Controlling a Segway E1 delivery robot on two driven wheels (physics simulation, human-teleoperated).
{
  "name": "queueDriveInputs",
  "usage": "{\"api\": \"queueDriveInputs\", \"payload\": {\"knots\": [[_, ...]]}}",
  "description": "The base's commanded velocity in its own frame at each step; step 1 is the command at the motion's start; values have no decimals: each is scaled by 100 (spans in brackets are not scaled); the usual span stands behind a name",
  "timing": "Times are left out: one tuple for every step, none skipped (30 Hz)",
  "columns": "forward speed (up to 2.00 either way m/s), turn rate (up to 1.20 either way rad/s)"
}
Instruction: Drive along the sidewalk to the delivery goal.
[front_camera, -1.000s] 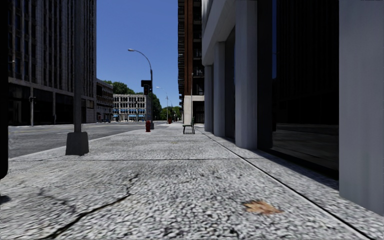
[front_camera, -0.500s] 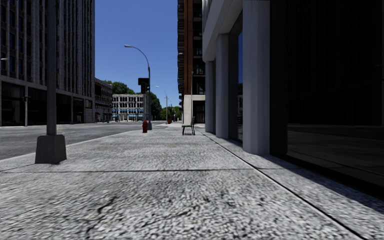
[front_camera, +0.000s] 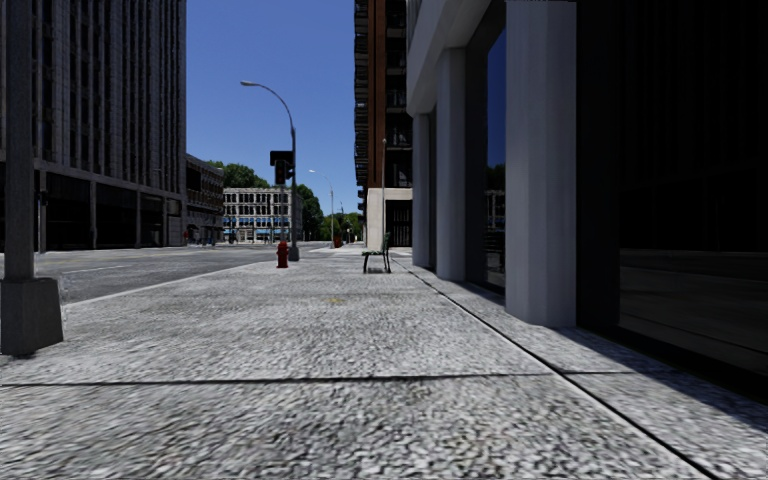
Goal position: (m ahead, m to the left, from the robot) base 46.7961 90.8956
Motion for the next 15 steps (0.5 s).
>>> {"api": "queueDriveInputs", "payload": {"knots": [[167, 0], [167, 0], [169, 0], [172, 0], [175, 0], [176, 0], [176, 0], [177, 0], [179, 0], [179, 0], [180, 0], [180, 0], [180, 0], [180, 0], [180, 0]]}}
